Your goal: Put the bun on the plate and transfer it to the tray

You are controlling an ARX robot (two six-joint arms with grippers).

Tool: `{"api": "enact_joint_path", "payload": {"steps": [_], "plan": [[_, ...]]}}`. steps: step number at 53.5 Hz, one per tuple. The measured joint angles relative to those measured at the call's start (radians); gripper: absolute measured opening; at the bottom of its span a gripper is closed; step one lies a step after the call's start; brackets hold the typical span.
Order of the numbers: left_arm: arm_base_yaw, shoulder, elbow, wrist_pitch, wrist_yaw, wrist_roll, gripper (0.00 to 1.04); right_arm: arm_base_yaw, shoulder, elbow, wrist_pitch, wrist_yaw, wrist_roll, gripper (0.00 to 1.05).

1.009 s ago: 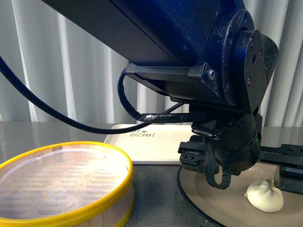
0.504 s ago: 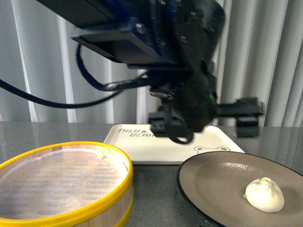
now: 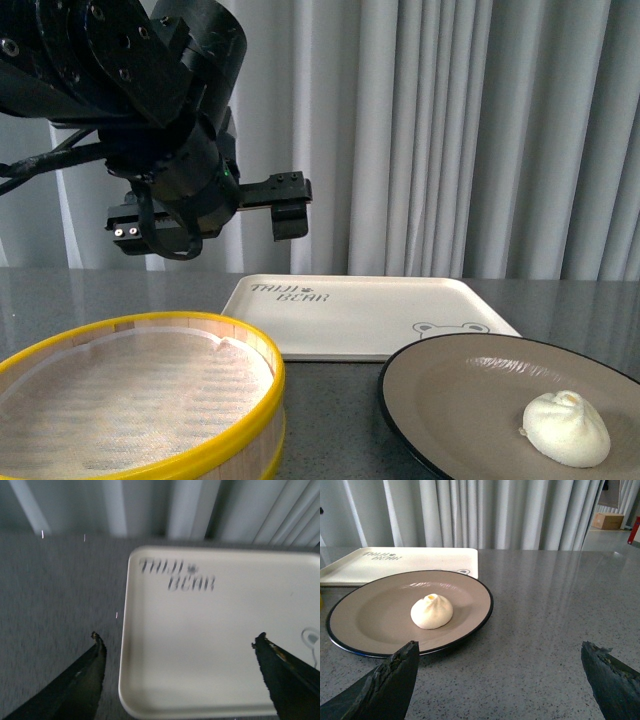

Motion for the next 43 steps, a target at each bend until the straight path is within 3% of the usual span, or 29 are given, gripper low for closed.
{"api": "enact_joint_path", "payload": {"steps": [5, 10, 24, 43], "plan": [[0.008, -0.092, -0.224, 0.319, 0.026, 0.086, 0.72, 0.0, 0.0, 0.0, 0.0, 0.001, 0.0, 0.96], [0.072, -0.266, -0.532, 0.597, 0.062, 0.143, 0.49, 0.0, 0.0, 0.0, 0.0, 0.0, 0.0, 0.96], [0.161, -0.454, -0.911, 0.733, 0.139, 0.159, 0.06, 0.0, 0.0, 0.0, 0.0, 0.0, 0.0, 0.96], [0.24, -0.692, -1.201, 0.783, 0.213, 0.166, 0.04, 0.0, 0.0, 0.0, 0.0, 0.0, 0.0, 0.96]]}}
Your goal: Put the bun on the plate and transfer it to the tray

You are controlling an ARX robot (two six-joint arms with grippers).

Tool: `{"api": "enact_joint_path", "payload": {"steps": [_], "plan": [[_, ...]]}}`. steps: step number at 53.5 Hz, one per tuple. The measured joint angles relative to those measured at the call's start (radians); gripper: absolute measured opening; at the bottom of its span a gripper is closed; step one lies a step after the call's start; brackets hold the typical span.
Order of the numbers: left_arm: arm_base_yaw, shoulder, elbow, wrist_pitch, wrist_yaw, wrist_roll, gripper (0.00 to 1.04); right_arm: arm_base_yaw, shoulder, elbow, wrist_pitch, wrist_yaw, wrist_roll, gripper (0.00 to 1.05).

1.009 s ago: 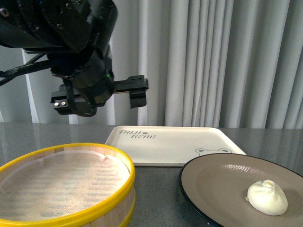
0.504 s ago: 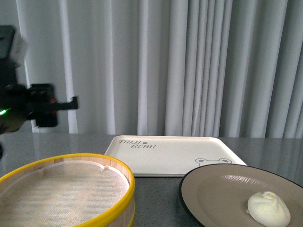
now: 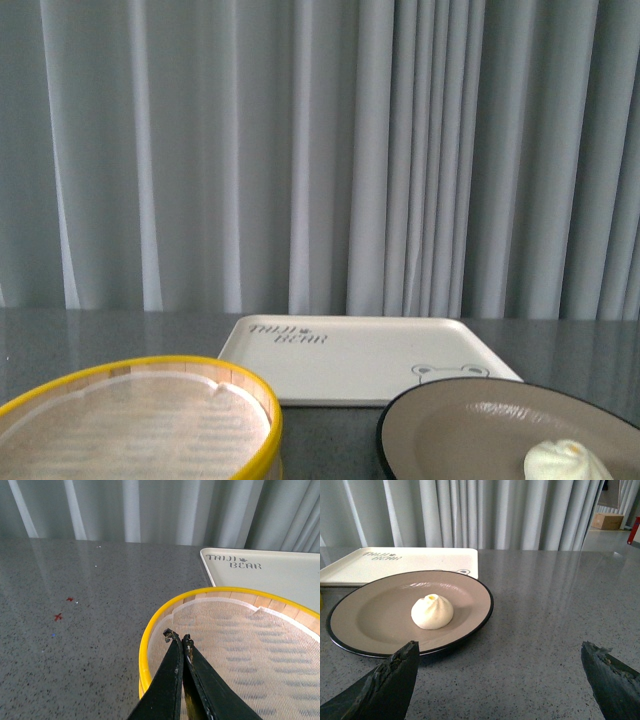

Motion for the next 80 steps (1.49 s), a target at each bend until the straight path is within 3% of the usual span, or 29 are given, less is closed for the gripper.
{"api": "enact_joint_path", "payload": {"steps": [14, 18, 29, 34, 59, 80], "plan": [[0.037, -0.152, -0.117, -0.031, 0.035, 0.0, 0.04, 0.0, 0.0, 0.0, 0.0, 0.0, 0.0, 0.96], [0.089, -0.211, -0.15, -0.06, 0.101, 0.0, 0.04, 0.0, 0.0, 0.0, 0.0, 0.0, 0.0, 0.96], [0.108, -0.361, -0.212, -0.148, 0.104, 0.0, 0.04, 0.0, 0.0, 0.0, 0.0, 0.0, 0.0, 0.96], [0.108, -0.381, -0.255, -0.113, 0.105, 0.0, 0.04, 0.0, 0.0, 0.0, 0.0, 0.0, 0.0, 0.96], [0.108, -0.758, -0.263, -0.457, 0.105, 0.0, 0.04, 0.0, 0.0, 0.0, 0.0, 0.0, 0.0, 0.96], [0.108, -0.933, -0.263, -0.628, 0.105, 0.0, 0.04, 0.0, 0.0, 0.0, 0.0, 0.0, 0.0, 0.96]]}}
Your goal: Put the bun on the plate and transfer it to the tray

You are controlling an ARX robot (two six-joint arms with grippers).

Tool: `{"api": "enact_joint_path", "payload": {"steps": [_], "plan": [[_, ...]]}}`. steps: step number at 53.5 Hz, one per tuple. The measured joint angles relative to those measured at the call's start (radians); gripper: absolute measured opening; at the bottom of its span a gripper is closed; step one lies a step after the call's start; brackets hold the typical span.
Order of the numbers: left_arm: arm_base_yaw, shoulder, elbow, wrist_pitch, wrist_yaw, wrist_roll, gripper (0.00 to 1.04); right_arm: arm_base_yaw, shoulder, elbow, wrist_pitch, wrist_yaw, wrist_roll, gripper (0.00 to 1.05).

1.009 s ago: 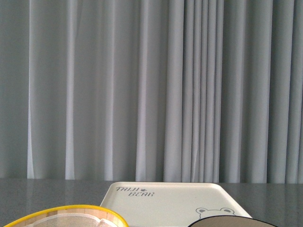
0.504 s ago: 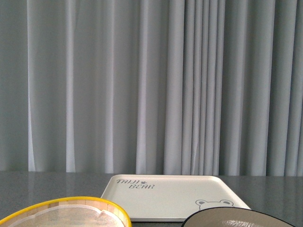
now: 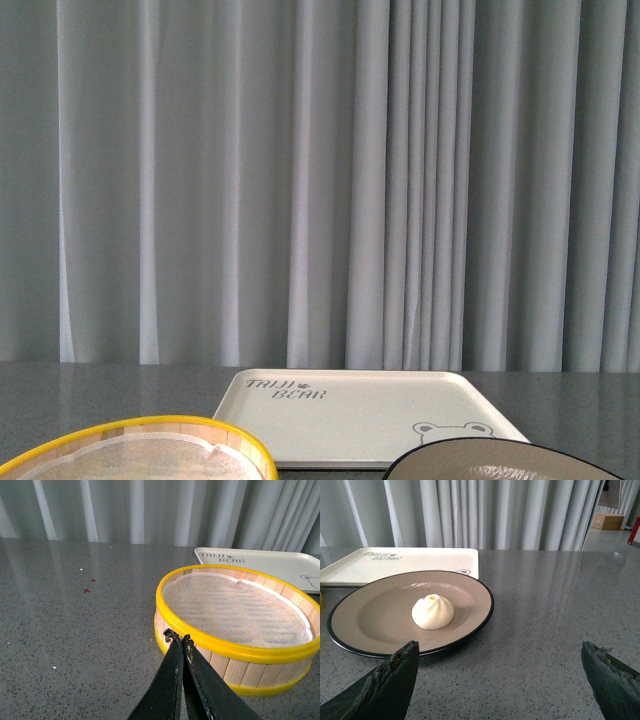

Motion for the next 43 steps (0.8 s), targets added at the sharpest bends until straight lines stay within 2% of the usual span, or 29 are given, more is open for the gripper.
{"api": "enact_joint_path", "payload": {"steps": [16, 20, 40, 43], "plan": [[0.0, -0.095, 0.0, -0.095, 0.0, 0.0, 0.04, 0.0, 0.0, 0.0, 0.0, 0.0, 0.0, 0.96], [0.0, -0.219, 0.0, -0.253, 0.003, 0.0, 0.04, 0.0, 0.0, 0.0, 0.0, 0.0, 0.0, 0.96], [0.0, -0.26, 0.0, -0.267, 0.002, 0.0, 0.04, 0.0, 0.0, 0.0, 0.0, 0.0, 0.0, 0.96], [0.0, -0.26, 0.0, -0.267, 0.003, 0.0, 0.13, 0.0, 0.0, 0.0, 0.0, 0.0, 0.0, 0.96]]}}
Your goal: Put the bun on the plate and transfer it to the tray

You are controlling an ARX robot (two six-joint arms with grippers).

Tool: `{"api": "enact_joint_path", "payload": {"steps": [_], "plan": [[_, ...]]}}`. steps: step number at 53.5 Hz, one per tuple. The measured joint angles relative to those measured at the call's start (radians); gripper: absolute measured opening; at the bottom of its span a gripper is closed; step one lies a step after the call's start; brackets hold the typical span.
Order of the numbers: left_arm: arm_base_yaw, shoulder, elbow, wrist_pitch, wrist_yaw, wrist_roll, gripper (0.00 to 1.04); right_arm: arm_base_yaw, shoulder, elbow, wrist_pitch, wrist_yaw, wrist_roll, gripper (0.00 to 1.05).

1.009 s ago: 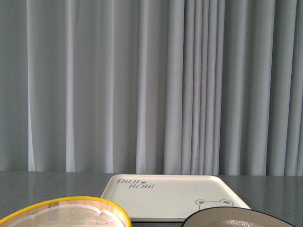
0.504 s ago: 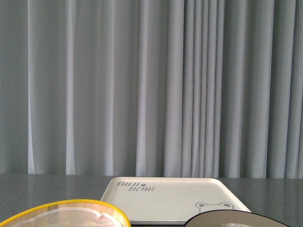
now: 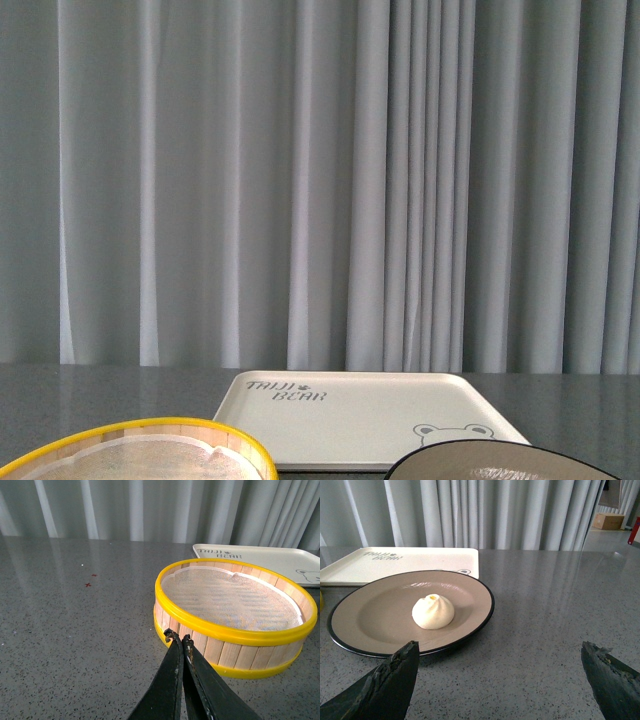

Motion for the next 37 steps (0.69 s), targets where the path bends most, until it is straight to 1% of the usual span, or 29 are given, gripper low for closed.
{"api": "enact_joint_path", "payload": {"steps": [4, 8, 12, 19, 20, 24, 25, 27, 31, 37], "plan": [[0.0, 0.0, 0.0, 0.0, 0.0, 0.0, 0.24, 0.0, 0.0, 0.0, 0.0, 0.0, 0.0, 0.96], [0.0, 0.0, 0.0, 0.0, 0.0, 0.0, 0.38, 0.0, 0.0, 0.0, 0.0, 0.0, 0.0, 0.96], [0.0, 0.0, 0.0, 0.0, 0.0, 0.0, 0.49, 0.0, 0.0, 0.0, 0.0, 0.0, 0.0, 0.96], [0.0, 0.0, 0.0, 0.0, 0.0, 0.0, 0.72, 0.0, 0.0, 0.0, 0.0, 0.0, 0.0, 0.96], [0.0, 0.0, 0.0, 0.0, 0.0, 0.0, 0.74, 0.0, 0.0, 0.0, 0.0, 0.0, 0.0, 0.96], [0.0, 0.0, 0.0, 0.0, 0.0, 0.0, 0.94, 0.0, 0.0, 0.0, 0.0, 0.0, 0.0, 0.96], [0.0, 0.0, 0.0, 0.0, 0.0, 0.0, 0.97, 0.0, 0.0, 0.0, 0.0, 0.0, 0.0, 0.96], [0.0, 0.0, 0.0, 0.0, 0.0, 0.001, 1.0, 0.0, 0.0, 0.0, 0.0, 0.0, 0.0, 0.96], [0.0, 0.0, 0.0, 0.0, 0.0, 0.002, 0.98, 0.0, 0.0, 0.0, 0.0, 0.0, 0.0, 0.96], [0.0, 0.0, 0.0, 0.0, 0.0, 0.002, 0.98, 0.0, 0.0, 0.0, 0.0, 0.0, 0.0, 0.96]]}}
